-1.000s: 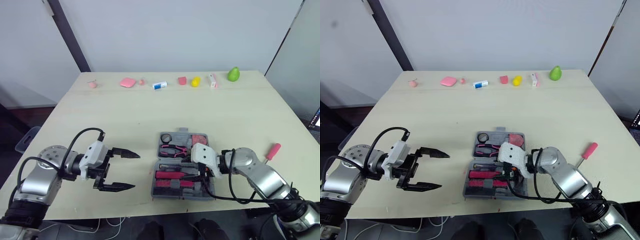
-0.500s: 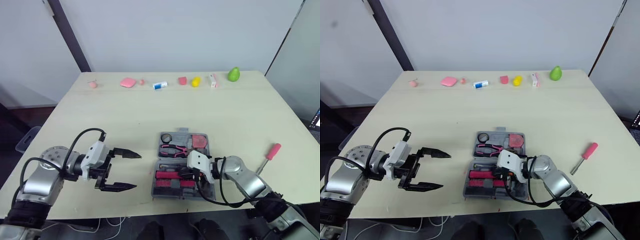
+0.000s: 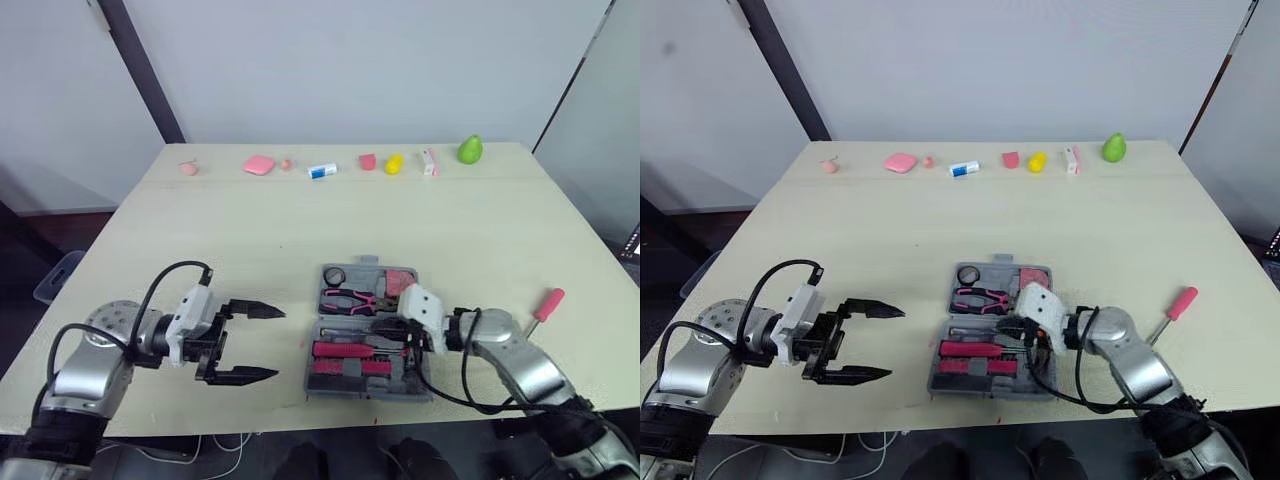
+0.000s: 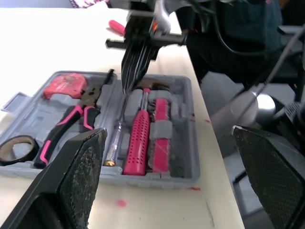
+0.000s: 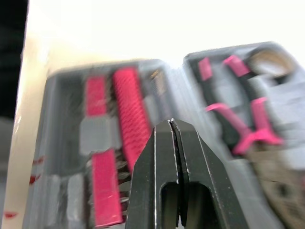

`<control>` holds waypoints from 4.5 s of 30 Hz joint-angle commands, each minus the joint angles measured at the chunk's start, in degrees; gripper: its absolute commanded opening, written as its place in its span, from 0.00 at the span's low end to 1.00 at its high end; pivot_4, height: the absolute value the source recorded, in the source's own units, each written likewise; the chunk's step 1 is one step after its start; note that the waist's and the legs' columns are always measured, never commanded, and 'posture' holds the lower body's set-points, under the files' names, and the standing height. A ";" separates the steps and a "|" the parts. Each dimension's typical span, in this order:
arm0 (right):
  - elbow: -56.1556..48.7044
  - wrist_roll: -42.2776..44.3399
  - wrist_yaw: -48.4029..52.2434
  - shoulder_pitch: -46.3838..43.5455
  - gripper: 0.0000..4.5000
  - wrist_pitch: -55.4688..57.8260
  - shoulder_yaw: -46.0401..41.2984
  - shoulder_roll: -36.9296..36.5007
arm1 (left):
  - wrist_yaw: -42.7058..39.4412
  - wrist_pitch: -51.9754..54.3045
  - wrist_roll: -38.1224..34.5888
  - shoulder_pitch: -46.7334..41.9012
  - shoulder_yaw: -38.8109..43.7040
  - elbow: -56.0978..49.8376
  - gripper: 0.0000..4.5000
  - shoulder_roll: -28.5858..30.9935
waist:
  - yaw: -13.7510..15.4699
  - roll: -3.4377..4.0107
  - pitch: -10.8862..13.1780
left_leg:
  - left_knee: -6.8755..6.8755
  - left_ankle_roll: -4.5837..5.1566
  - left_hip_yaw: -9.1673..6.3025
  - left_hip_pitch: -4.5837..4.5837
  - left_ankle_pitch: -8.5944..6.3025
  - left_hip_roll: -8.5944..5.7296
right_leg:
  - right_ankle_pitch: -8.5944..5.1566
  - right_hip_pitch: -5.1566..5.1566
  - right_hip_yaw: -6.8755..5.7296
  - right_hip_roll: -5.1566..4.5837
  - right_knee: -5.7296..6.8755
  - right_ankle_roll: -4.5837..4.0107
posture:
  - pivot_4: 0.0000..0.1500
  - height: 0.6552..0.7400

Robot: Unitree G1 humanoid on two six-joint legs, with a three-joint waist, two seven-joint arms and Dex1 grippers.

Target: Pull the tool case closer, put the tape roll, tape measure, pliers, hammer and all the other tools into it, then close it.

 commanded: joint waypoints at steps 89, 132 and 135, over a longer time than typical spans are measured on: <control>17.01 1.53 -52.85 6.47 0.10 0.92 -34.66 9.62 | 3.96 10.88 -4.86 -4.36 7.12 -13.78 1.00 -3.59 | -0.53 0.00 -0.11 | -0.13 -0.01 0.86 0.17 -0.01 0.08 | 0.01 -0.10 0.64 0.09 -0.02 0.03 | 1.00 1.00; -16.31 -0.93 -3.79 -14.07 0.10 31.56 22.74 -5.04 | -5.59 -2.09 -4.04 -1.02 -1.24 -4.22 1.00 7.35 | -0.26 -0.08 -0.01 | -0.04 0.00 0.25 -0.02 -0.01 0.12 | -0.01 -0.18 0.30 0.09 -0.03 -0.01 | 1.00 1.00; -16.02 -1.37 -4.10 -14.39 0.10 32.29 23.58 -4.59 | -5.59 -2.58 -4.37 -0.42 -1.18 -4.23 1.00 7.74 | -0.28 -0.08 -0.01 | -0.04 0.00 0.23 -0.02 -0.01 0.12 | -0.01 -0.18 0.28 0.09 -0.02 -0.01 | 1.00 1.00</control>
